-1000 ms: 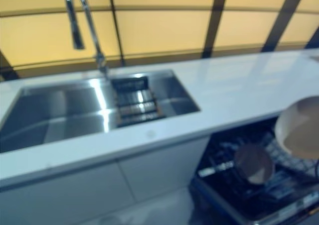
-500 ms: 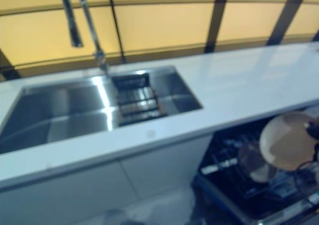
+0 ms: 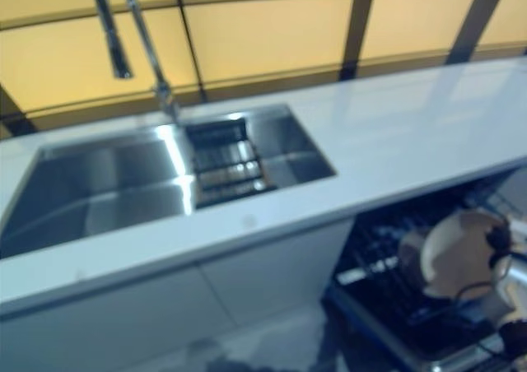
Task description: Take plates into dishwasher
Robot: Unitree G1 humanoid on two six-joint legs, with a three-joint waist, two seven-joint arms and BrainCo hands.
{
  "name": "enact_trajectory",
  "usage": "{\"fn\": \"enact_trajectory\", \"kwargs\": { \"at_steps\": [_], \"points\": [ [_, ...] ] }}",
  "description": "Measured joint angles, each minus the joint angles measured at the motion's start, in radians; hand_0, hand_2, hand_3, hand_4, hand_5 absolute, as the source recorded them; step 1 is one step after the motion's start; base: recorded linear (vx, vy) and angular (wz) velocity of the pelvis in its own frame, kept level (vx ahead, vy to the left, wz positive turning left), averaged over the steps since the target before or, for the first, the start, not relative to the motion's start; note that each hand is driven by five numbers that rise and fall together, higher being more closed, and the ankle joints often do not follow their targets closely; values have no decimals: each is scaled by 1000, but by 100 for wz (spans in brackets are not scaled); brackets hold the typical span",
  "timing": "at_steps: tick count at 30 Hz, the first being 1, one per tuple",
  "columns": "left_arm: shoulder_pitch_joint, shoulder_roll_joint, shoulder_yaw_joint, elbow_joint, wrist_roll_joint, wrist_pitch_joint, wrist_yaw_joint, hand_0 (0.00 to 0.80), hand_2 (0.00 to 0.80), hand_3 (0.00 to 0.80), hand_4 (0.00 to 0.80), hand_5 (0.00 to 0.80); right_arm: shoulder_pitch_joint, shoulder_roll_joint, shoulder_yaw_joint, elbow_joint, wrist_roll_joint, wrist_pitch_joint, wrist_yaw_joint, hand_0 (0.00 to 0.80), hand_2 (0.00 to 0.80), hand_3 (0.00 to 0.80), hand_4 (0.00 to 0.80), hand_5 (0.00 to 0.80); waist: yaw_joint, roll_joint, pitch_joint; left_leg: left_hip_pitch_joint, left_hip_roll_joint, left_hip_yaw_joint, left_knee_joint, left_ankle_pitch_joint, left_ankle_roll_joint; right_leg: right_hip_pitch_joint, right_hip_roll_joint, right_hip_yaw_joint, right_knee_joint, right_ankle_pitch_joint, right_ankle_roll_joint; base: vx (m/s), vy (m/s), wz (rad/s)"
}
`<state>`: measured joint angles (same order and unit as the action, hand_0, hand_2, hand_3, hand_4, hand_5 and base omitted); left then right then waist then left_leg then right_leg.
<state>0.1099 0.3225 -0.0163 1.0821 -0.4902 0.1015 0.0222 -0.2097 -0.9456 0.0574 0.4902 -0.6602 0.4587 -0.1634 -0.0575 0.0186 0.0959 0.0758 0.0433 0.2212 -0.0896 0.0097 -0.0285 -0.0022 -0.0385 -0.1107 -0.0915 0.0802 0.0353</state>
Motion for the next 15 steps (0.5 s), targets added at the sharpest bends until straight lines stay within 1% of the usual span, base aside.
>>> {"fn": "enact_trajectory", "kwargs": {
  "at_steps": [4,8,15],
  "points": [
    [0,0,0,-1,0,1,0,0,0,0,0,0,0,2,28,1,-80,-1,-37,800,800,800,800,800,4,0,0,1,0,0,0,0,0,1,-1,-1,0,0,0,0,0,0],
    [0,0,0,-13,0,9,2,0,0,0,0,0,0,4,37,1,-138,-5,-46,800,800,800,800,800,16,2,0,1,1,-1,0,0,0,1,-1,-1,0,0,0,0,0,0],
    [4,0,0,-29,0,23,8,0,0,0,0,0,0,4,76,1,-263,-61,-89,800,800,800,800,800,22,3,1,0,1,-5,0,0,0,2,-3,-5,0,0,0,0,0,0]
  ]
}}
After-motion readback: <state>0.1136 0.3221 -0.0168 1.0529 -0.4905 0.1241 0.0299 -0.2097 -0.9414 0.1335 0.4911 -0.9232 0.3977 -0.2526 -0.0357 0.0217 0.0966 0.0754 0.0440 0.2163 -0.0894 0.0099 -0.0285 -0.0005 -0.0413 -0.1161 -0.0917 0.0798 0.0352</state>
